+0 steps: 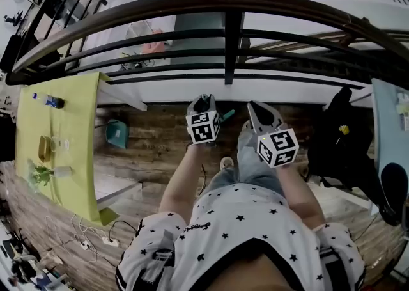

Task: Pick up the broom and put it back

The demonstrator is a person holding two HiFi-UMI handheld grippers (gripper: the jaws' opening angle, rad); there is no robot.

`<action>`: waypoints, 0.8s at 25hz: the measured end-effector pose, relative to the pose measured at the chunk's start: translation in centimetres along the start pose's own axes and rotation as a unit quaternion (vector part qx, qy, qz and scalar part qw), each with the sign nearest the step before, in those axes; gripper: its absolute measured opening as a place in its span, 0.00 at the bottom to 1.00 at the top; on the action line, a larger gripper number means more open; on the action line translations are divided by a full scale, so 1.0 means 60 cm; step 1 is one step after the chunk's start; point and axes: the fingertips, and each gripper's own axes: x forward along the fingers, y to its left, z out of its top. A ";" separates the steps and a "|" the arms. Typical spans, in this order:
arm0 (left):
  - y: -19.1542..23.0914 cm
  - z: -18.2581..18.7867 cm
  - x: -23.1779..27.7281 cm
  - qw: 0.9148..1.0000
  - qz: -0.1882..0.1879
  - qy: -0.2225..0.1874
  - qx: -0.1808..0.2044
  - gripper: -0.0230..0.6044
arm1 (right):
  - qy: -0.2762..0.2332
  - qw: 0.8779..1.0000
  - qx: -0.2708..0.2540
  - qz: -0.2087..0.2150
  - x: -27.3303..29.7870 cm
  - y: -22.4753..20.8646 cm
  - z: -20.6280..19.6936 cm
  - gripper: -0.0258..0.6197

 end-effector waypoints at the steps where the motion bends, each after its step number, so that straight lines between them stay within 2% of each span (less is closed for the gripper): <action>1: -0.003 0.002 -0.008 1.000 -0.002 -0.002 0.000 0.20 | -0.001 1.000 -0.002 0.000 -0.004 0.002 0.001 0.03; 20: -0.033 0.086 -0.187 0.999 0.002 -0.052 0.006 0.20 | -0.015 1.000 -0.024 0.003 -0.074 0.029 0.006 0.03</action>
